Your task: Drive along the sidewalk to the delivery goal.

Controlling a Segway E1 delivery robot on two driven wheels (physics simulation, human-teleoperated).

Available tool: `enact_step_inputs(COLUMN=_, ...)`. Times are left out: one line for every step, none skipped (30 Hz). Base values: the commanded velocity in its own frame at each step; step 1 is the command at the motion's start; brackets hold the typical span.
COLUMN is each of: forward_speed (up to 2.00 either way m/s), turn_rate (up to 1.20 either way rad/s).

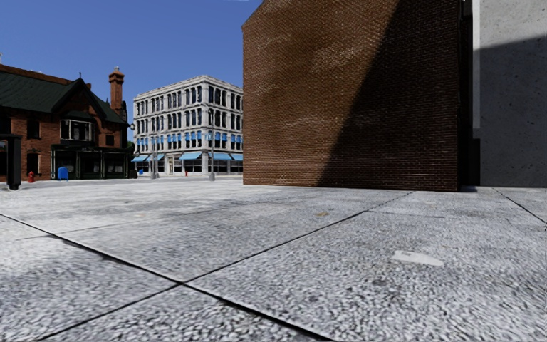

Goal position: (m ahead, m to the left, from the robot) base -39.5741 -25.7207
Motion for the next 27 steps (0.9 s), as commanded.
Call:
enact_step_inputs(forward_speed=0.8, turn_rate=0.78)
enact_step_inputs(forward_speed=0.8, turn_rate=0.78)
enact_step_inputs(forward_speed=0.84, turn_rate=0.78)
enact_step_inputs(forward_speed=0.89, turn_rate=0.78)
enact_step_inputs(forward_speed=0.91, turn_rate=0.79)
enact_step_inputs(forward_speed=0.91, turn_rate=0.79)
enact_step_inputs(forward_speed=0.95, turn_rate=0.79)
enact_step_inputs(forward_speed=0.97, turn_rate=0.79)
enact_step_inputs(forward_speed=0.97, turn_rate=0.79)
enact_step_inputs(forward_speed=0.97, turn_rate=0.79)
enact_step_inputs(forward_speed=0.97, turn_rate=0.79)
enact_step_inputs(forward_speed=0.98, turn_rate=0.79)
enact_step_inputs(forward_speed=0.98, turn_rate=0.79)
enact_step_inputs(forward_speed=0.99, turn_rate=0.79)
enact_step_inputs(forward_speed=1.01, turn_rate=0.79)
enact_step_inputs(forward_speed=1.04, turn_rate=0.79)
enact_step_inputs(forward_speed=1.04, turn_rate=0.79)
enact_step_inputs(forward_speed=1.06, turn_rate=0.79)
enact_step_inputs(forward_speed=1.08, turn_rate=0.79)
enact_step_inputs(forward_speed=1.11, turn_rate=0.79)
enact_step_inputs(forward_speed=1.11, turn_rate=0.79)
enact_step_inputs(forward_speed=1.14, turn_rate=0.79)
enact_step_inputs(forward_speed=1.14, turn_rate=0.79)
enact_step_inputs(forward_speed=1.14, turn_rate=0.79)
enact_step_inputs(forward_speed=1.14, turn_rate=0.79)
enact_step_inputs(forward_speed=1.15, turn_rate=0.79)
enact_step_inputs(forward_speed=1.16, turn_rate=0.79)
